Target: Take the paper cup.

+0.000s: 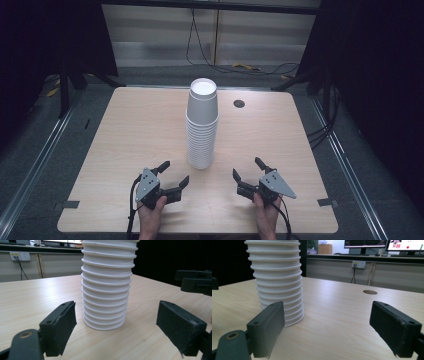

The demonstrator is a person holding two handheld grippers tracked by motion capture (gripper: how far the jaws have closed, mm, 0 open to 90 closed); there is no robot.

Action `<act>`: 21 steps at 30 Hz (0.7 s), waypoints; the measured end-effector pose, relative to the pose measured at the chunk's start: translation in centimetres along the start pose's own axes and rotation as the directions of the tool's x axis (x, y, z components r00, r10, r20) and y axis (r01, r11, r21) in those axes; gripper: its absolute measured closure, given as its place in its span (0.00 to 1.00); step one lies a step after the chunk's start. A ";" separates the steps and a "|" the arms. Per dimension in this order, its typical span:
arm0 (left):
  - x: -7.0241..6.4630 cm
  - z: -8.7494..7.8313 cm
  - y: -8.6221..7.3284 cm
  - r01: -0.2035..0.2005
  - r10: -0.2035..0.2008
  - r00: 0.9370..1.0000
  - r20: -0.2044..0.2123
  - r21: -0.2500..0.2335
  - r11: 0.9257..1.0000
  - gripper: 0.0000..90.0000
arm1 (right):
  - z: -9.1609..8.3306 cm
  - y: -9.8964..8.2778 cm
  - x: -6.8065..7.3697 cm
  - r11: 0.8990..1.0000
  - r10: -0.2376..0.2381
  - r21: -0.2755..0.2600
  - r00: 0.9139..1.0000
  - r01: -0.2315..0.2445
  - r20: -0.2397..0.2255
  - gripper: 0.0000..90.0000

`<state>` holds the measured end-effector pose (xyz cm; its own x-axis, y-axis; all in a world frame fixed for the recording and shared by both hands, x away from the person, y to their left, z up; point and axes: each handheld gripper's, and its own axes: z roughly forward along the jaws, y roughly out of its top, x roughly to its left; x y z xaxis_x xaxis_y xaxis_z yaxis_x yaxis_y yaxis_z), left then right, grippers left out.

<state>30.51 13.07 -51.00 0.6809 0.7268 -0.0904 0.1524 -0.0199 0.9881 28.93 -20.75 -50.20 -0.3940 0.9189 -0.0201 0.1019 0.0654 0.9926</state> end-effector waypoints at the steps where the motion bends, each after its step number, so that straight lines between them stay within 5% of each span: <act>1: 0.0 0.0 0.0 0.000 0.000 1.000 0.000 0.000 1.000 0.18 | 0.0 0.0 0.0 1.000 0.000 0.000 1.000 0.000 0.000 0.14; 9: 0.0 0.0 0.0 -0.008 0.008 1.000 0.012 0.001 1.000 0.18 | 0.1 0.1 0.1 1.000 0.011 0.025 1.000 -0.011 0.010 0.14; 13: 0.0 0.0 0.0 -0.010 0.010 1.000 0.016 -0.001 1.000 0.18 | -0.3 0.0 -0.2 0.999 0.033 0.002 0.999 -0.033 -0.014 0.14; 21: 0.0 0.0 0.0 -0.012 0.012 1.000 0.022 -0.005 1.000 0.18 | 0.1 0.3 0.0 0.998 0.049 0.041 0.996 -0.046 -0.072 0.15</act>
<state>30.47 13.07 -51.00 0.6982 0.7112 -0.0815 0.1405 -0.0246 0.9898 29.01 -20.70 -49.94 -0.4537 0.8904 0.0370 0.1574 0.0392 0.9868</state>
